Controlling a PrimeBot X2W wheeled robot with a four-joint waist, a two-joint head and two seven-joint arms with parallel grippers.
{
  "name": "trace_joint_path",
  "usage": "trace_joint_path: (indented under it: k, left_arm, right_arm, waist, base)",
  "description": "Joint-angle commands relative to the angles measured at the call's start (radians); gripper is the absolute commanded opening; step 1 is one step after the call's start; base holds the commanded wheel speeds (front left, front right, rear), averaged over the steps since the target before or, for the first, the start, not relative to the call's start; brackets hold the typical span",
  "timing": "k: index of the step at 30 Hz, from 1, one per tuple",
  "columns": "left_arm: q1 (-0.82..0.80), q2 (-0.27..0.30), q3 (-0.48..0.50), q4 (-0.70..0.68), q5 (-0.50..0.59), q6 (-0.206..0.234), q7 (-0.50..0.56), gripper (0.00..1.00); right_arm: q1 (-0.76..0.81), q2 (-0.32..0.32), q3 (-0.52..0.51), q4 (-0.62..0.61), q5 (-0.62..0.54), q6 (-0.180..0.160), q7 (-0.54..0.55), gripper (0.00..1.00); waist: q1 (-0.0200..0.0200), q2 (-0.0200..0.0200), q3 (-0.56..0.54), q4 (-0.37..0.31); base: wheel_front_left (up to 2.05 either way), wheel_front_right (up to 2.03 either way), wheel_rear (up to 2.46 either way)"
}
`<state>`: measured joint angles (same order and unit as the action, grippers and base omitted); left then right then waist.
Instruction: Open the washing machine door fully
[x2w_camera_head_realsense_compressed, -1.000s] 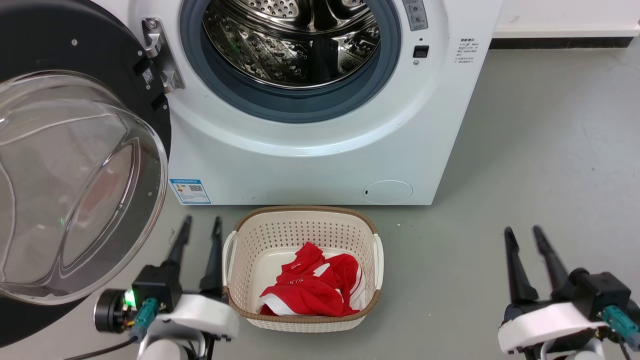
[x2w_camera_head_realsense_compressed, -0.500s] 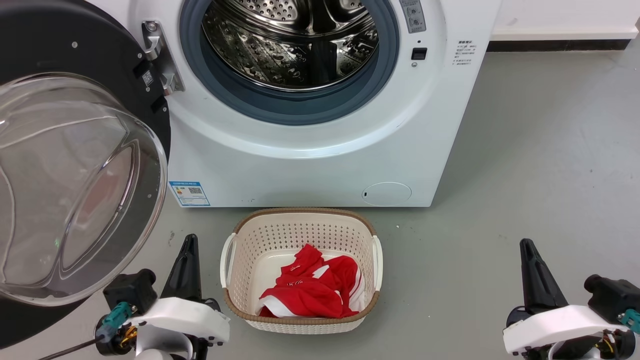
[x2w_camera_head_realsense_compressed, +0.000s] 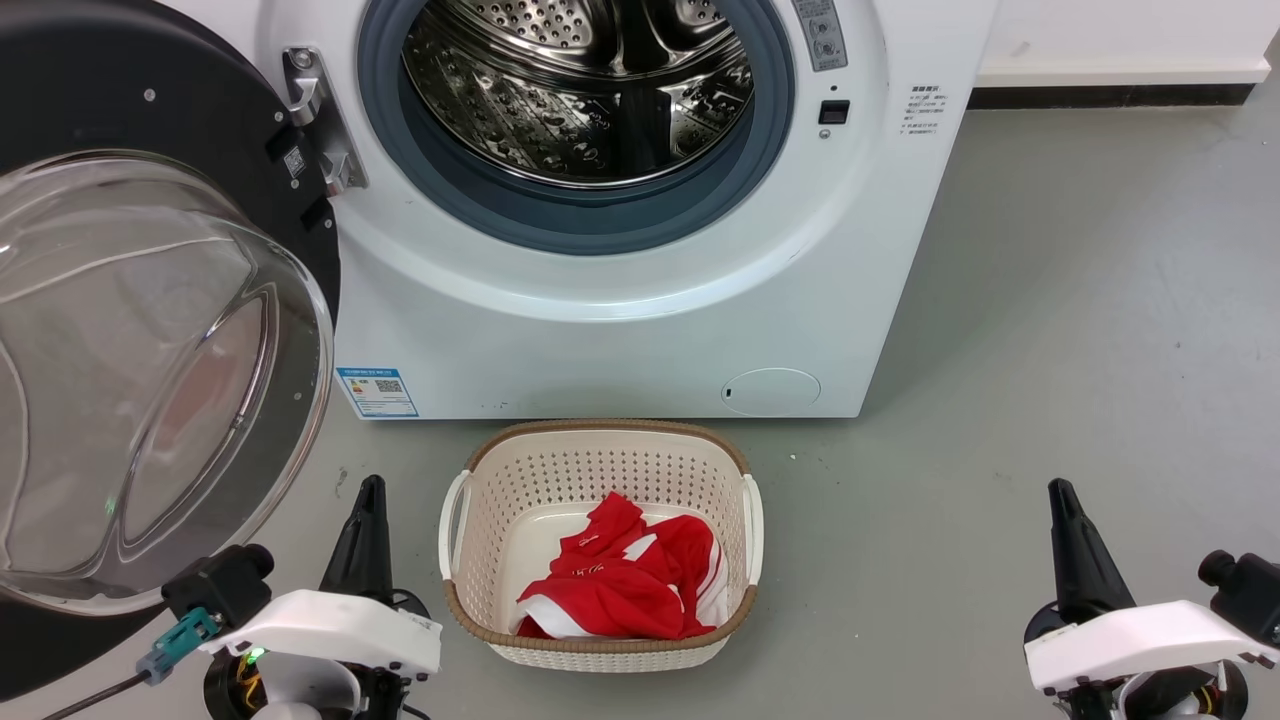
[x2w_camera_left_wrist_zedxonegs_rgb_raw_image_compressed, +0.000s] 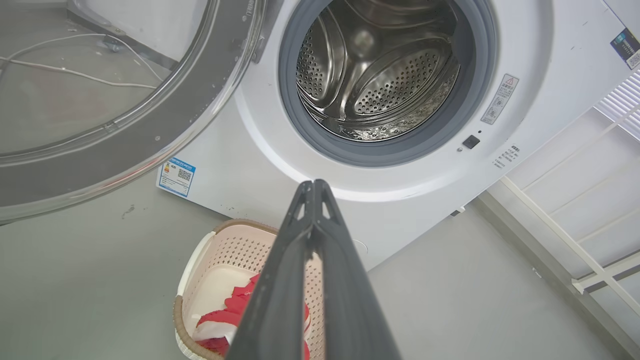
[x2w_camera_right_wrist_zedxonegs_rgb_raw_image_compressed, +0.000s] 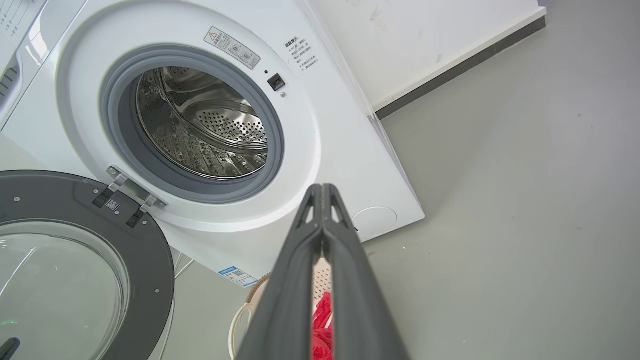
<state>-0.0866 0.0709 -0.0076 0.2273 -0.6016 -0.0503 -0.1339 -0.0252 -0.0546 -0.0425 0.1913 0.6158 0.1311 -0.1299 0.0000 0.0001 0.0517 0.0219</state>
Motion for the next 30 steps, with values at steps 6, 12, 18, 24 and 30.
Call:
trace_joint_path:
  k: [6,12,18,24,30]
  left_arm:
    - [-0.021,-0.001,0.016,-0.009,-0.112,-0.012,0.026,0.00]
    - [-0.022,-0.003,0.025,-0.007,-0.184,-0.017,0.044,0.00]
    - [-0.023,-0.004,0.035,-0.005,-0.265,-0.023,0.064,0.00]
    - [-0.024,-0.006,0.044,-0.002,-0.341,-0.030,0.083,0.00]
    - [-0.025,-0.007,0.053,0.000,-0.413,-0.036,0.101,0.00]
  right_arm:
    - [-0.032,-0.009,-0.006,-0.006,0.114,0.000,0.023,0.00]
    - [-0.037,-0.009,-0.009,-0.001,0.187,0.000,0.039,0.00]
    - [-0.043,-0.010,-0.013,0.004,0.268,0.000,0.057,0.00]
    - [-0.048,-0.010,-0.017,0.009,0.344,0.000,0.075,0.00]
    - [-0.052,-0.011,-0.022,0.014,0.416,0.000,0.091,0.00]
  waist:
    - [0.0000,-0.0001,-0.003,-0.001]
    - [0.0000,-0.0001,-0.006,-0.003]
    - [0.0000,-0.0001,-0.009,-0.004]
    - [0.0000,-0.0001,-0.012,-0.005]
    - [0.0000,-0.0001,-0.015,-0.007]
  base:
    - [0.00,0.00,0.00]
    - [0.00,0.00,0.00]
    - [0.00,0.00,0.00]
    - [0.00,0.00,0.00]
    - [0.00,0.00,0.00]
